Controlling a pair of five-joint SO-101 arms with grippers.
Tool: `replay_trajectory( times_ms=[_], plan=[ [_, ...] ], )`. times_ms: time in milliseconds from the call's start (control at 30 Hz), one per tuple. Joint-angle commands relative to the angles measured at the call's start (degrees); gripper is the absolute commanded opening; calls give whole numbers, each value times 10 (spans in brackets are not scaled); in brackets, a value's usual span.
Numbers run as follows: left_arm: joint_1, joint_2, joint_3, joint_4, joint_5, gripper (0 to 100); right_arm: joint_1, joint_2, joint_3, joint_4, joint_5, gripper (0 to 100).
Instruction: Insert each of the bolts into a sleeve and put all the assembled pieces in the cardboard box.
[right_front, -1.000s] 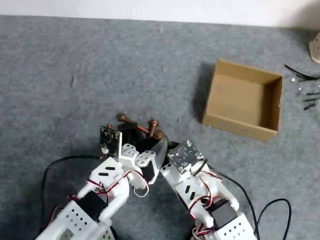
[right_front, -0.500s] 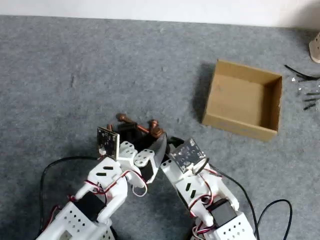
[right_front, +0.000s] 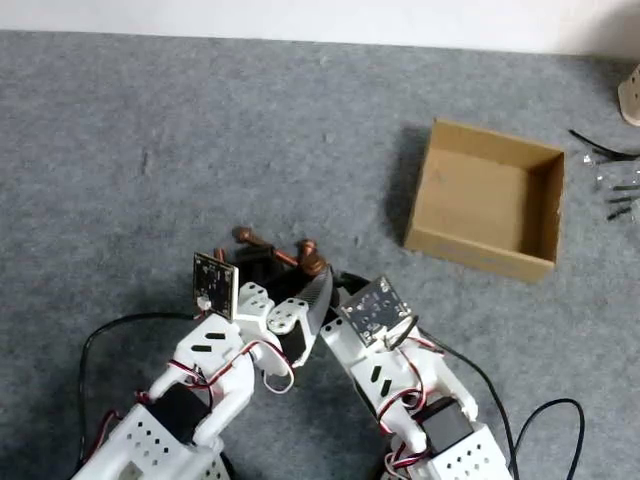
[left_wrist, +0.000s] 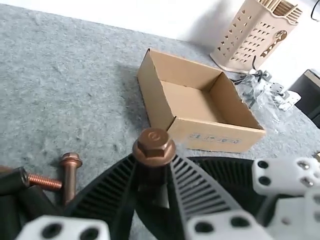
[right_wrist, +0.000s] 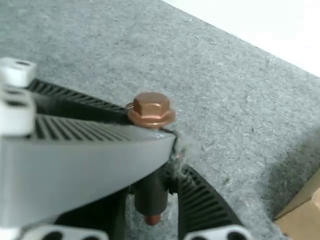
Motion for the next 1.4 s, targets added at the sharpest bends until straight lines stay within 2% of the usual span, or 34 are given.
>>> replay_trajectory(
  times_ms=[0, 300, 867, 933, 1100, 1167, 1233, 1367],
  plan=[
    [11, 12, 16, 31, 0, 59, 28, -14, 58, -31, 1, 7],
    [-90, 12, 16, -28, 4, 59, 28, -14, 57, -29, 1, 7],
    [-88, 12, 16, -30, 1, 67, 51, -14, 57, -29, 1, 7],
    [-83, 12, 16, -28, 1, 117, 50, -14, 57, -29, 1, 7],
    [-40, 15, 16, -6, 0, 377, 50, -14, 57, -29, 1, 7],
    [-31, 12, 16, 6, 0, 444, 50, -14, 57, -29, 1, 7],
    [-46, 12, 15, 6, 4, 461, 50, -14, 57, -29, 1, 7],
    [-112, 11, 10, -17, 4, 409, 50, -14, 57, -29, 1, 7]
  ],
)
